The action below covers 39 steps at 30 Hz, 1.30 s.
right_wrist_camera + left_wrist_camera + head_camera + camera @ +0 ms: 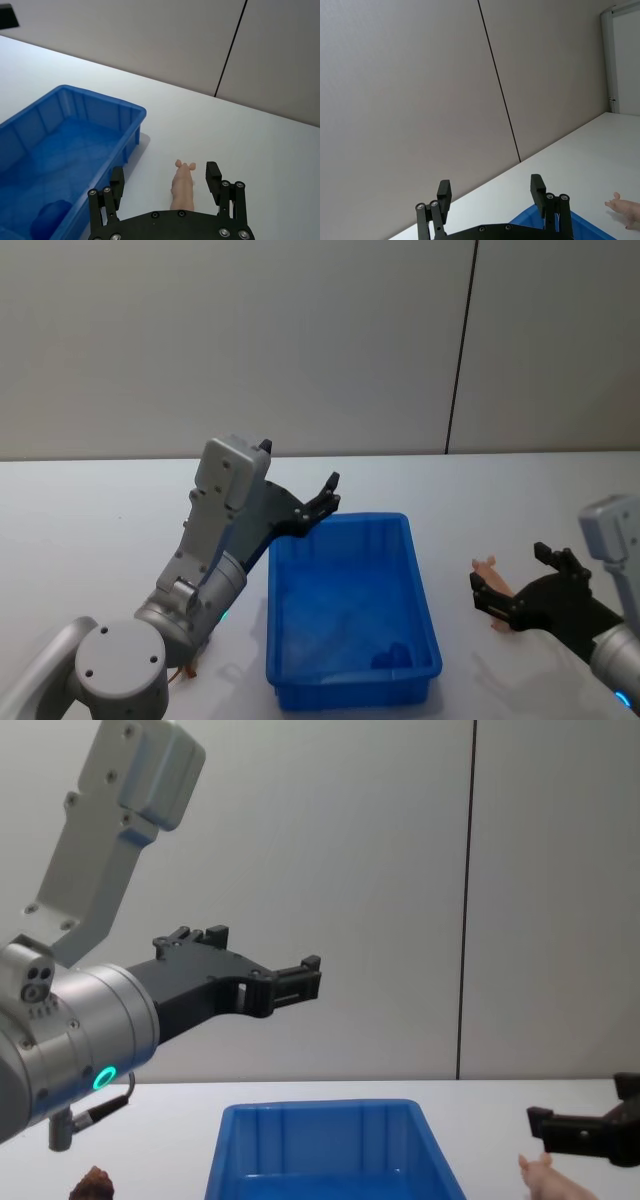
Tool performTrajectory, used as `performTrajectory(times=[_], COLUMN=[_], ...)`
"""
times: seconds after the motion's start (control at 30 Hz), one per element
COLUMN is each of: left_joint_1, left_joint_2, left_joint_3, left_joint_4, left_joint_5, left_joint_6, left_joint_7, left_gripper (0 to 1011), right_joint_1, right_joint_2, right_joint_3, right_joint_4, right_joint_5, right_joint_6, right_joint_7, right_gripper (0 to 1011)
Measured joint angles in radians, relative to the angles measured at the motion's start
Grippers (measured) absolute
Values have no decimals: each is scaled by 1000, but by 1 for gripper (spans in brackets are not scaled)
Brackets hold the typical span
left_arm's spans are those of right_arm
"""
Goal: Pick up the two dolls from the table and place them into the box.
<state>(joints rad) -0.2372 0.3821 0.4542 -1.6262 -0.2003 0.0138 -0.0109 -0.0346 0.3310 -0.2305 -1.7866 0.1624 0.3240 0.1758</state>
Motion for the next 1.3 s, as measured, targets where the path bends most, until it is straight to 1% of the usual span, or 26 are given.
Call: performTrajectory(times=[0.03,0.13,0.27,0.43,0.6,0.97,1.1,1.3], left_joint_1=[0,0,0,0,0,0,0,0], left_joint_2=[0,0,0,0,0,0,0,0], left_joint_3=[0,0,0,0,0,0,0,0], left_joint_4=[0,0,0,0,0,0,0,0], left_joint_5=[0,0,0,0,0,0,0,0], left_joint_6=[0,0,0,0,0,0,0,0], left_joint_7=[0,0,0,0,0,0,0,0], left_gripper=[1004,1003,1003,1003,1004,1003,1003,1003], right_joint_1=[0,22,38,55,75,130,146,158], right_joint_2=[0,-21,-37,-52,-69,-110,-123,-132], right_joint_3=[0,-8,-12,-15,-19,-35,-38,-39], right_joint_4=[0,28,55,87,126,223,256,284], right_joint_5=[0,-22,-36,-47,-53,-70,-78,-87], right_joint_6=[0,14,25,36,49,63,63,61], right_joint_7=[0,-19,-41,-57,-61,-37,-47,-65], right_gripper=[1001,1001,1001,1001,1001,1001,1001,1001])
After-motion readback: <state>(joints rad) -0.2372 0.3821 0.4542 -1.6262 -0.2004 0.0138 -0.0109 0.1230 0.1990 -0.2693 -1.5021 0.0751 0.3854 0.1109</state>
